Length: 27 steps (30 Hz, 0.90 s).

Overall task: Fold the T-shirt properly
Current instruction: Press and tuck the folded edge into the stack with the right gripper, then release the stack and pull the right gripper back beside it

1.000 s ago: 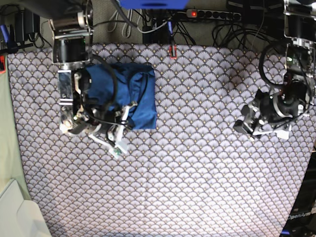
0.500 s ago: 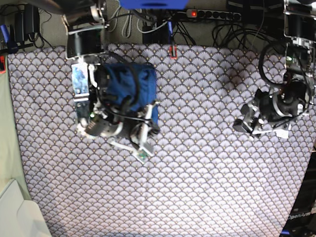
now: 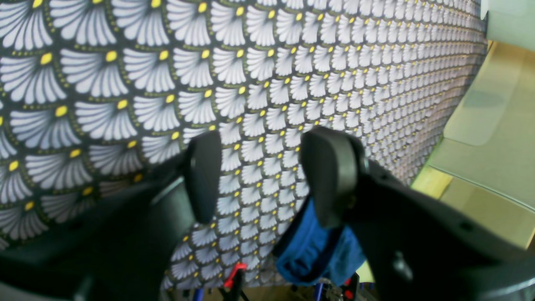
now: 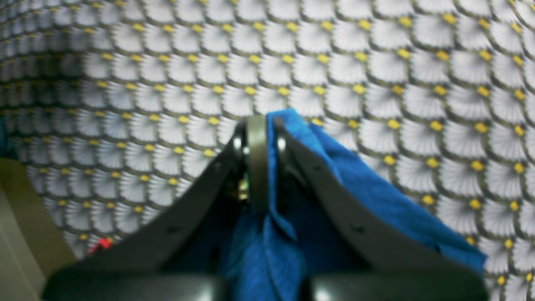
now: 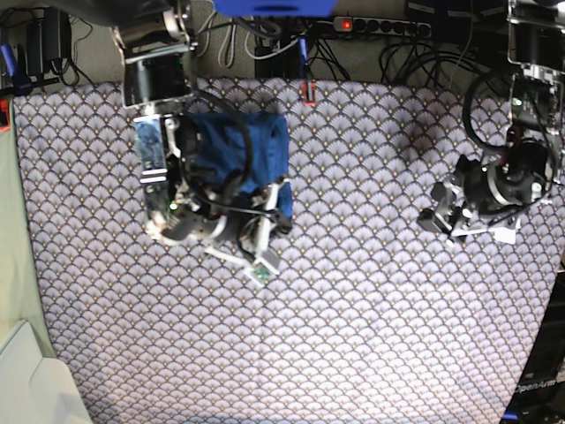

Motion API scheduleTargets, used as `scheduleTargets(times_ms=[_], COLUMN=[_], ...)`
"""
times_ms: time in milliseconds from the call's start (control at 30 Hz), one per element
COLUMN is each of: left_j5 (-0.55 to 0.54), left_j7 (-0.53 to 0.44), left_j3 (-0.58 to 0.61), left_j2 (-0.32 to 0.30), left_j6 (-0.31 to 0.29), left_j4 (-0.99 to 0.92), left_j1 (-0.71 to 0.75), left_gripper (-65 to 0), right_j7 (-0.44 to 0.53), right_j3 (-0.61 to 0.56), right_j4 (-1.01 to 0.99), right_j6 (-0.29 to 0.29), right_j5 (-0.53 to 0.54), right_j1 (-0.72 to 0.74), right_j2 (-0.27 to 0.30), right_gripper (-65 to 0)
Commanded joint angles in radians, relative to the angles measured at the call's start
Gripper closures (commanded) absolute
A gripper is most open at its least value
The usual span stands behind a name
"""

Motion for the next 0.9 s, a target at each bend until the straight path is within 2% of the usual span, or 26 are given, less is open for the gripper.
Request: scheduleTargets(times_ms=[0, 167, 367, 500, 567, 633, 700, 833, 867], left_j5=[-0.081, -0.081, -0.081, -0.083, -0.083, -0.083, -0.081, -0.083, -0.083], left_j7=[0.018, 0.018, 0.02, 0.044, 0.104, 0.143, 0.17, 0.179, 0.178], left_j3=[-0.01, -0.01, -0.01, -0.01, -0.01, -0.01, -0.01, -0.005, -0.002], left_j2=[-0.016, -0.013, -0.014, -0.019, -0.013, -0.002, 0.027, 0.049, 0.05], left_j6=[0.029, 0.029, 0.029, 0.029, 0.029, 0.029, 0.029, 0.029, 0.029], left_j4=[0.015, 0.018, 0.017, 0.026, 0.025, 0.026, 0.026, 0.028, 0.028], left_j1=[-0.015, -0.018, -0.017, -0.018, -0.026, -0.044, -0.063, -0.075, -0.075], left_gripper=[-34.0, -34.0, -34.0, -34.1, -34.2, -34.2, -34.2, -34.2, -34.2], right_j7=[0.023, 0.014, -0.031, -0.028, -0.029, -0.026, -0.023, -0.032, -0.032], right_j3=[-0.003, -0.003, -0.011, 0.031, 0.109, 0.189, 0.249, 0.312, 0.315], right_j4=[0.014, 0.033, 0.226, 0.303, 0.309, 0.301, 0.301, 0.31, 0.31], right_j6=[0.0, 0.0, 0.0, 0.0, 0.0, 0.0, 0.0, 0.0, 0.0], right_j5=[0.02, 0.023, 0.02, 0.019, 0.022, 0.022, 0.022, 0.023, 0.023], right_j1=[0.026, 0.029, -0.002, -0.002, -0.011, -0.037, -0.066, -0.134, -0.158], right_j2=[-0.002, 0.008, 0.014, 0.09, 0.109, 0.112, 0.112, 0.106, 0.104], right_gripper=[-1.3, -15.3, -33.6, -39.6, -37.8, -32.7, -23.5, -0.2, 0.0])
